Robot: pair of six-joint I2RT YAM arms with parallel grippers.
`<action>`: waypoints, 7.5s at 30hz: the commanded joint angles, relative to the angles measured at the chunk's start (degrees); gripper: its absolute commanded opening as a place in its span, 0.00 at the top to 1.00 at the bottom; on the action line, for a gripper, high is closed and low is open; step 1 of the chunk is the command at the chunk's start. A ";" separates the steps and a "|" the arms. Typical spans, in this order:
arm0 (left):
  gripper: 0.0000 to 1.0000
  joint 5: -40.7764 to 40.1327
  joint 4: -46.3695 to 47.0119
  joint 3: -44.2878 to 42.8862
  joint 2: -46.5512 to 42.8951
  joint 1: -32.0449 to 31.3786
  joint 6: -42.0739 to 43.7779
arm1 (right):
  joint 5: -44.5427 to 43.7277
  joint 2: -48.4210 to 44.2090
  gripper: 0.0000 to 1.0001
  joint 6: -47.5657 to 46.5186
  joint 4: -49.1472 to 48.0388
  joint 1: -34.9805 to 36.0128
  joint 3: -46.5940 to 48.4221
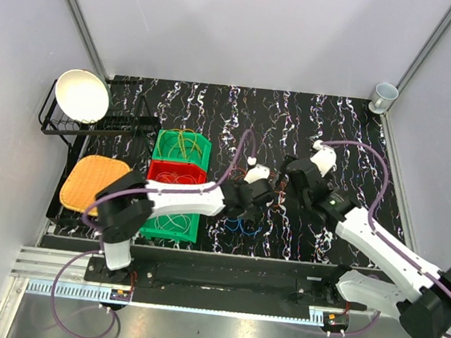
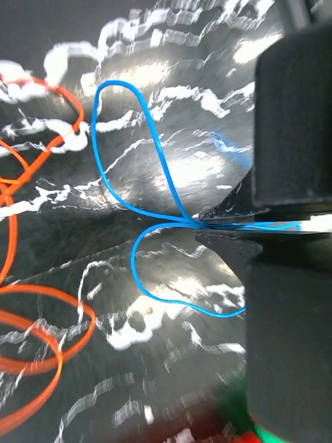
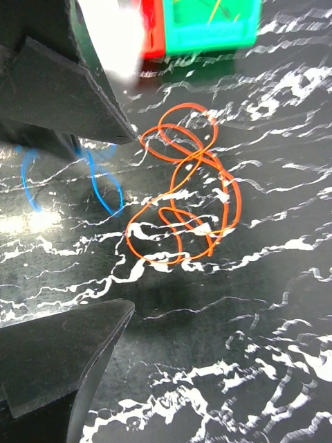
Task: Untangle the cables
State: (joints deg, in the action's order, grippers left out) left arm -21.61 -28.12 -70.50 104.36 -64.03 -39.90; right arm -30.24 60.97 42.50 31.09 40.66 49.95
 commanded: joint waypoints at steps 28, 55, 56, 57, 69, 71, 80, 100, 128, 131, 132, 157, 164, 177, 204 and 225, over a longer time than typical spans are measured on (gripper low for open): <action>1.00 -13.55 -29.89 20.83 -53.10 10.42 -17.22 | 12.91 -5.24 0.02 -5.23 -25.37 0.03 -17.07; 0.98 -18.02 -23.21 31.39 -50.39 12.35 -36.30 | 22.33 -0.59 0.03 -9.45 -29.69 0.03 -16.12; 0.99 -19.51 -23.21 30.34 -50.13 12.96 -35.69 | 22.33 -0.50 0.03 -9.45 -29.69 0.03 -16.12; 0.99 -20.22 -23.04 29.81 -49.95 13.23 -35.34 | 22.50 -0.41 0.03 -9.54 -29.69 0.03 -16.03; 1.00 -18.30 -21.37 32.70 -49.51 15.78 -39.20 | 22.42 -0.76 0.02 -9.54 -29.69 0.03 -16.38; 1.00 -17.25 -21.28 34.45 -50.82 15.60 -39.64 | 22.33 -0.85 0.02 -9.45 -29.77 0.03 -16.47; 1.00 -13.12 -22.86 35.17 -59.26 14.99 -38.67 | 22.33 -0.68 0.02 -9.37 -29.77 0.03 -16.38; 0.99 -4.85 -24.70 38.77 -57.42 11.65 -43.33 | 21.89 -0.59 0.01 -9.10 -29.69 0.03 -16.38; 0.43 -8.36 -31.02 21.72 -52.94 10.33 -31.03 | 21.63 -0.76 0.01 -8.93 -29.69 0.03 -16.47; 0.45 -9.33 -33.04 20.14 -52.59 10.42 -30.85 | 21.63 -0.85 0.01 -9.01 -29.69 -0.06 -16.56; 0.45 -9.59 -33.57 19.62 -52.41 10.33 -30.94 | 21.63 -0.85 0.00 -9.01 -29.69 -0.06 -16.56; 0.95 -12.50 -33.58 19.08 -43.62 10.59 -26.10 | 21.63 -1.12 0.00 -9.01 -29.77 -0.06 -16.73; 0.99 -8.02 -33.14 26.45 -48.63 10.59 -30.23 | 21.63 -1.20 0.00 -8.93 -29.77 -0.06 -16.82; 0.82 -5.02 -28.92 27.17 -44.32 10.59 -27.96 | 21.71 -0.76 0.00 -8.84 -29.69 -0.06 -16.56; 0.15 -4.06 -24.89 6.43 -38.10 10.59 -9.42 | 12.23 -9.46 0.01 -2.96 -28.02 -0.32 -21.56; 0.15 6.31 -1.86 1.77 -13.75 10.59 5.27 | -3.69 -20.11 0.00 3.73 -30.65 -3.22 -28.07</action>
State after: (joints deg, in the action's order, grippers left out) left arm -18.52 -36.16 -65.41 87.81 -53.39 -38.02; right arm -30.59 40.75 45.47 4.05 38.92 22.24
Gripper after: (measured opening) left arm 0.850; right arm 0.994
